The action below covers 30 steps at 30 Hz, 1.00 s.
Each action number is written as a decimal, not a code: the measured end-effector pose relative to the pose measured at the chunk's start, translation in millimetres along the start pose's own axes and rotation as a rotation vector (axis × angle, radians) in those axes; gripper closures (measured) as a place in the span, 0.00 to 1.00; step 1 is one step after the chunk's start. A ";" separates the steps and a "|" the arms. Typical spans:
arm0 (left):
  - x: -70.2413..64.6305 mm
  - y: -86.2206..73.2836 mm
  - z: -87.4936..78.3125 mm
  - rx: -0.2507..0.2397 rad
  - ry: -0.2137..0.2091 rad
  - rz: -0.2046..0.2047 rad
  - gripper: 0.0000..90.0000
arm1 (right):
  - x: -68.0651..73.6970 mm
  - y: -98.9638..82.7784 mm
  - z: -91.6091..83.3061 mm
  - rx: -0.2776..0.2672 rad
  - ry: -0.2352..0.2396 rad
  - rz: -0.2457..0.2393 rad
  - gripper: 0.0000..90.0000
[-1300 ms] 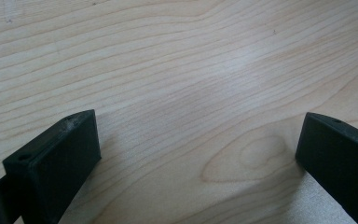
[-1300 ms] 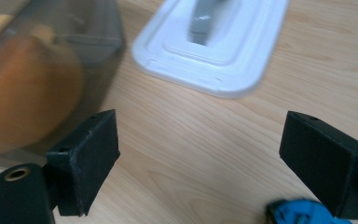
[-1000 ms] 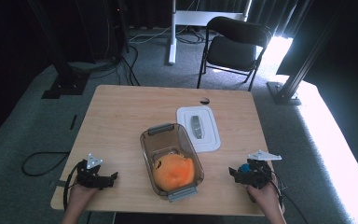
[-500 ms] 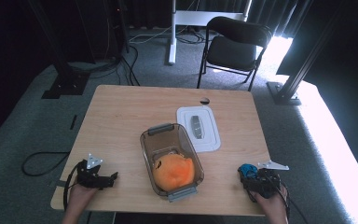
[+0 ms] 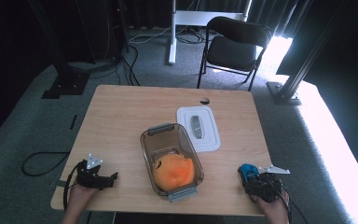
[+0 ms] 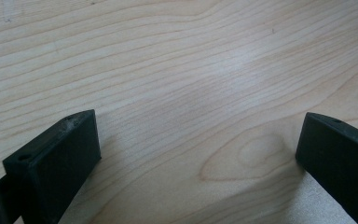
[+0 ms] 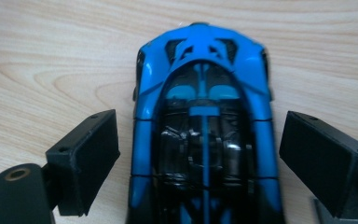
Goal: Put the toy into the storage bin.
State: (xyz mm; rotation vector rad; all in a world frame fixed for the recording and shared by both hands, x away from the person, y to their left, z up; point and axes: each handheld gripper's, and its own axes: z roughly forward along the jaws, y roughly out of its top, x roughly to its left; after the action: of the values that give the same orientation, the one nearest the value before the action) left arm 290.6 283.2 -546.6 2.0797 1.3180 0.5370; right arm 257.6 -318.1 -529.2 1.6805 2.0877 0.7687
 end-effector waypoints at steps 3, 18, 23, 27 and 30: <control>0.0 0.0 0.0 0.000 0.000 0.000 0.00 | 5.9 -0.5 4.1 0.015 -0.024 -0.038 0.13; 0.2 0.2 0.1 0.000 -0.001 0.001 0.00 | 2.3 8.7 12.1 0.019 -0.025 -0.062 0.28; 0.3 0.3 0.3 0.000 -0.001 0.001 0.00 | -0.1 16.2 15.1 0.040 -0.005 -0.090 0.28; 0.3 0.4 0.5 -0.001 0.000 -0.001 0.00 | 1.5 25.3 17.9 0.032 -0.001 -0.146 0.29; 0.3 0.5 0.5 0.000 0.000 -0.001 0.00 | 4.0 34.3 20.8 0.040 0.018 -0.198 0.29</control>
State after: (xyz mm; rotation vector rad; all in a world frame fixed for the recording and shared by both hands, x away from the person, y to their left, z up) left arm 291.4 283.1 -546.6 2.0784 1.3191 0.5371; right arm 295.5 -305.1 -524.6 1.4624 2.2537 0.6857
